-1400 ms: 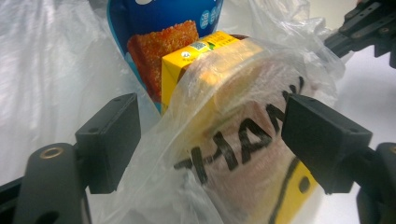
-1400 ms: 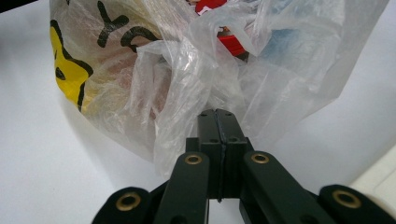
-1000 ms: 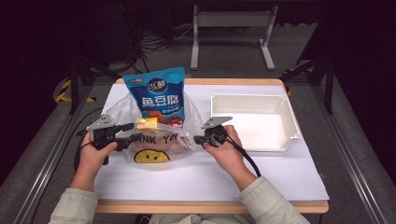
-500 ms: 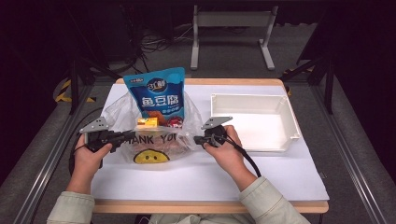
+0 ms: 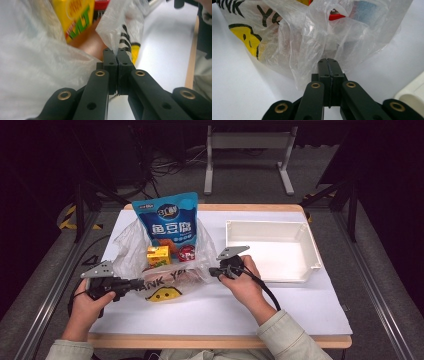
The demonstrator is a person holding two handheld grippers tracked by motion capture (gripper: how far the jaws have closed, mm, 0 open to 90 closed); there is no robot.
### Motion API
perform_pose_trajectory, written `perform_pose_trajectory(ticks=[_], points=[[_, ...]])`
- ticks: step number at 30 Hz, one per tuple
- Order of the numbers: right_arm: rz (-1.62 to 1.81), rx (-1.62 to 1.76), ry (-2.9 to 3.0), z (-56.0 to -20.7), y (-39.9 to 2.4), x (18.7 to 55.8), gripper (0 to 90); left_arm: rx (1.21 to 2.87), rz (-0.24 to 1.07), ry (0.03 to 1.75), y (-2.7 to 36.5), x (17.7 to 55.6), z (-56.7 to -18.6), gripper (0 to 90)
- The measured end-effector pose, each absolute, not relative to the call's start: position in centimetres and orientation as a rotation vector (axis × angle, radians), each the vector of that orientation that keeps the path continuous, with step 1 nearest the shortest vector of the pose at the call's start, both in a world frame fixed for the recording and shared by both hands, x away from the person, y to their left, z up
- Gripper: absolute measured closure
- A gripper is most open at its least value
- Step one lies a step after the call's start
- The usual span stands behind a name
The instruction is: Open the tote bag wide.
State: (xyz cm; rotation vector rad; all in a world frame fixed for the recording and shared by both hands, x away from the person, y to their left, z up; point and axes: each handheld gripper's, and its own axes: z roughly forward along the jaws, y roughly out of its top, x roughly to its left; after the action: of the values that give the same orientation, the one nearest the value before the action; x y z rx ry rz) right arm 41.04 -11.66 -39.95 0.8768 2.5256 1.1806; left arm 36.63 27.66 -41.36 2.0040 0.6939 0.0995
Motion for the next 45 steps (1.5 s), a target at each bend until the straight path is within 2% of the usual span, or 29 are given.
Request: perform_pose_trajectory(ticks=[11, 20, 26, 30, 39, 42, 45], points=[[1.173, 0.896, 2.526, -40.3, -11.8, 41.1, 90.0, 2.062, 0.022, 0.733, 27.5, 36.6, -44.2, 88.5], [1.189, 0.904, 2.517, -40.3, -12.0, 41.1, 90.0, 2.118, 0.007, 0.732, 26.8, 36.9, -44.9, 88.4], [1.256, 0.912, 2.485, -39.7, -12.5, 41.0, 89.7, 2.098, 0.005, 0.721, 26.9, 36.9, -44.8, 88.2], [1.352, 0.914, 2.433, -38.8, -13.1, 40.8, 77.6, 2.081, 0.013, 0.704, 27.0, 36.9, -44.6, 88.1], [1.498, 0.798, 2.335, -35.2, -13.2, 39.3, 66.4, 2.064, 0.021, 0.688, 27.0, 36.8, -44.4, 88.0], [1.523, 0.754, 2.341, -34.7, -12.7, 39.0, 64.3, 2.056, 0.021, 0.692, 26.9, 36.7, -44.3, 88.0], [1.526, 0.720, 2.353, -34.5, -11.6, 39.0, 58.0, 2.052, 0.023, 0.677, 27.0, 36.7, -44.2, 88.0]])
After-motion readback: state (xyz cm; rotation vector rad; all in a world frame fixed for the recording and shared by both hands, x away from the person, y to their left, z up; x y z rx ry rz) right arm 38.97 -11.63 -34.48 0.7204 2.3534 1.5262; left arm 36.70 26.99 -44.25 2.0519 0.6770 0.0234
